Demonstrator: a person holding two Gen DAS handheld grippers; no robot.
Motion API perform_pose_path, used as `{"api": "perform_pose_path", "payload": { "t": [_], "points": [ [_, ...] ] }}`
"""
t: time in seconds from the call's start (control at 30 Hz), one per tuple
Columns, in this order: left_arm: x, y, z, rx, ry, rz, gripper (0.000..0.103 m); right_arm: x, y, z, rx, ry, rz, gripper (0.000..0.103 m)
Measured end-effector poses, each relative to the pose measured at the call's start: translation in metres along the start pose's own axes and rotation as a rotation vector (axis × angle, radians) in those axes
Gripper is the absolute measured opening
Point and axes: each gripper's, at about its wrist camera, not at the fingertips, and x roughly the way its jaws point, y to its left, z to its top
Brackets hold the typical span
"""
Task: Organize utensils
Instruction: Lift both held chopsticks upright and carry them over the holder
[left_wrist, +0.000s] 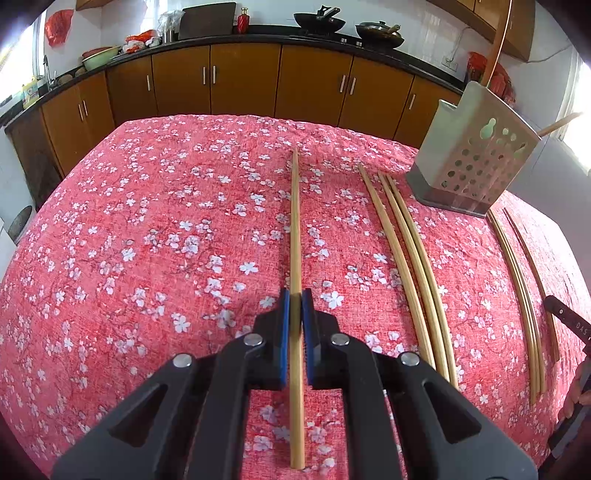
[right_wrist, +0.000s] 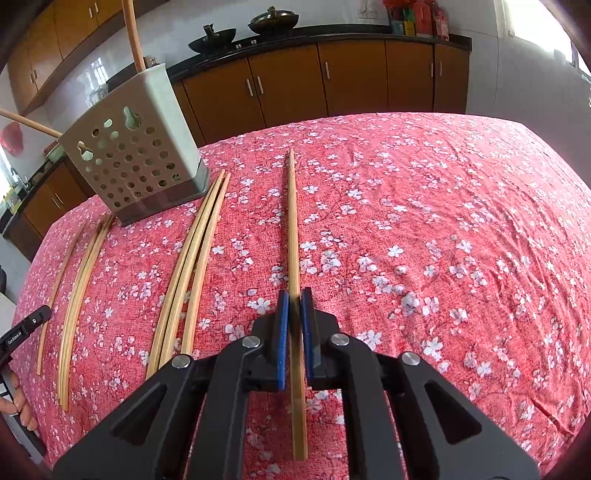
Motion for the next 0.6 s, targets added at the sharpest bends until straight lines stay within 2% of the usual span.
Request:
{"api": "perform_pose_path", "payload": {
  "t": [0.37,0.6],
  "points": [
    [-0.001,-0.002,-0.001,0.002,-0.001,0.003,0.009,0.000,0.003,-0.001,-0.010,0.000,-0.009,0.008],
    [-0.009,-0.005,-0.012,0.042,0.003,0.029,0.009,-0.005,0.003,-0.009,-0.028,0.005,0.002,0.008]
  ]
}}
